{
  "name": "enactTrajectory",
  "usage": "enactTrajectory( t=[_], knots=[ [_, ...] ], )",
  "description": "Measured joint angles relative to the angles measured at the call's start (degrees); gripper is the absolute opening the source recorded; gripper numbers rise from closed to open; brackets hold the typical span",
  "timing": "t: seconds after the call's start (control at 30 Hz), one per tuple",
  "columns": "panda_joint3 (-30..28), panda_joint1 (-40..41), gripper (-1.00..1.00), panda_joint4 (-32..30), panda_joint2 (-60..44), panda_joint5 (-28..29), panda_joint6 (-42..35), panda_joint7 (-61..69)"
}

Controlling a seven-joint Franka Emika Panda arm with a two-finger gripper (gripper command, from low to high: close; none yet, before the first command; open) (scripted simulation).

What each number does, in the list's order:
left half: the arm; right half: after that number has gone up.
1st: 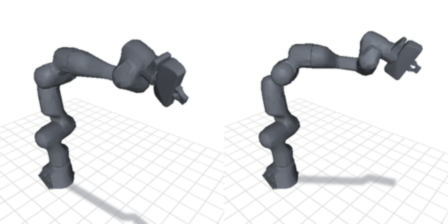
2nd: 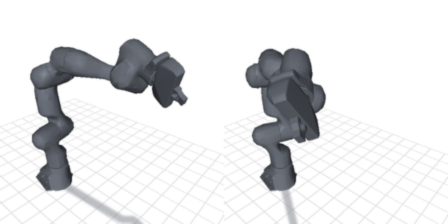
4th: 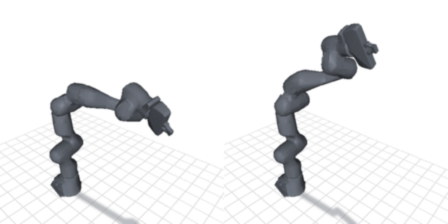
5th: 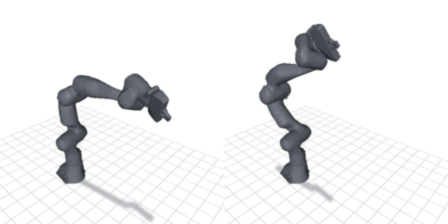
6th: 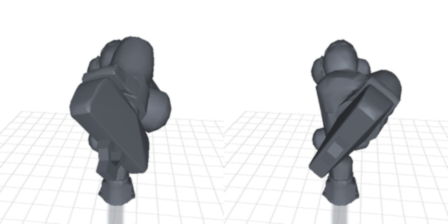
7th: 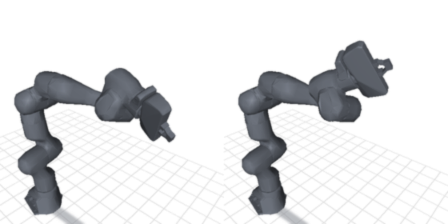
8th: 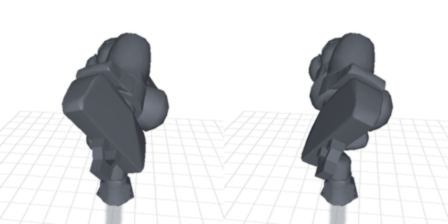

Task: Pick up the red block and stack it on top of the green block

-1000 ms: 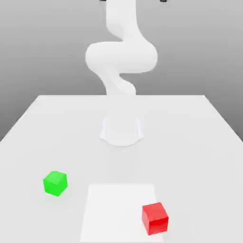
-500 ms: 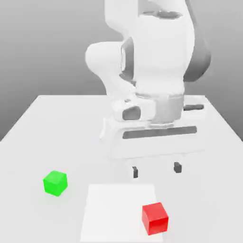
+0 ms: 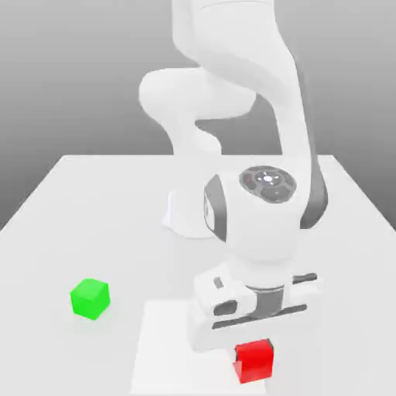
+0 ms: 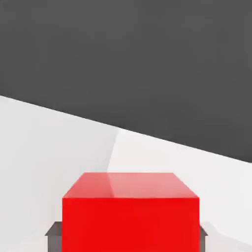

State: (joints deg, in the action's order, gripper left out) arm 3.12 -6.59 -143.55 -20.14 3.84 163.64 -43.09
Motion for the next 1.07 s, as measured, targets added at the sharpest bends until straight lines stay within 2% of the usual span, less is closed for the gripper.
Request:
enactTrajectory(
  t=[0.2,0.5,0.7,0.8,0.97,1.0,1.07],
  knots=[
    [0.33,1.74,-1.00,-2.15,10.40,-1.41,-8.22,2.99],
    [-9.02,18.10,-1.00,-10.90,21.47,2.65,-10.10,25.26],
    [-16.42,24.04,-1.00,-16.95,28.06,2.14,-10.78,42.92],
    [-18.80,24.63,-1.00,-18.20,26.61,0.14,-8.19,48.38],
    [-17.75,24.30,-1.00,-18.03,17.41,-7.15,0.51,54.10],
    [-17.27,24.54,1.00,-18.00,15.95,-8.43,1.86,55.02],
    [-17.27,24.54,1.00,-18.00,15.95,-8.43,1.86,55.02]
  ],
)
